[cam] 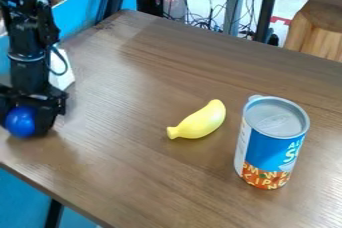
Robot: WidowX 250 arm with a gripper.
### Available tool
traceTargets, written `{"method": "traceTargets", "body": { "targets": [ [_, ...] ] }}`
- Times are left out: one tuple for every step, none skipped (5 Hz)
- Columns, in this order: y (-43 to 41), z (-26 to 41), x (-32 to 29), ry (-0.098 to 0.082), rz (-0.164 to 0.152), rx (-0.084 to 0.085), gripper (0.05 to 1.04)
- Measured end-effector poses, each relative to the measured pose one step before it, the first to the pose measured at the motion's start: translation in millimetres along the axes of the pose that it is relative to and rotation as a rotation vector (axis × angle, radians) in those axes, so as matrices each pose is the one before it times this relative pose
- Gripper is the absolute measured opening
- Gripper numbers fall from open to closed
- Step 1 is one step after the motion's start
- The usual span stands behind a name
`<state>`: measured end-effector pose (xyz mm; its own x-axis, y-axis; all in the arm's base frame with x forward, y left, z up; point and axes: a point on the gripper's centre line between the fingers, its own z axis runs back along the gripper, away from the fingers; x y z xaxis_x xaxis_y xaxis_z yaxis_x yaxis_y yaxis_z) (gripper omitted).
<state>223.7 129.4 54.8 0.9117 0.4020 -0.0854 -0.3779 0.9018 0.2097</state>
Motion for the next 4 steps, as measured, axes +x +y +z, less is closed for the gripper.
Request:
{"method": "traceTargets", "body": {
  "targets": [
    [-3.96, 0.77, -9.35, 0.0507, 0.0118, -0.0282, 1.003],
    [-3.29, 16.40, 1.46, -0.0404, -0.0006, -0.0407, 1.001],
    [-2.34, 10.97, 8.97, -0.0344, -0.0100, -0.0236, 1.001],
    [-1.88, 15.96, 4.67, -0.0290, -0.0275, -0.0234, 1.001]
  ]
}}
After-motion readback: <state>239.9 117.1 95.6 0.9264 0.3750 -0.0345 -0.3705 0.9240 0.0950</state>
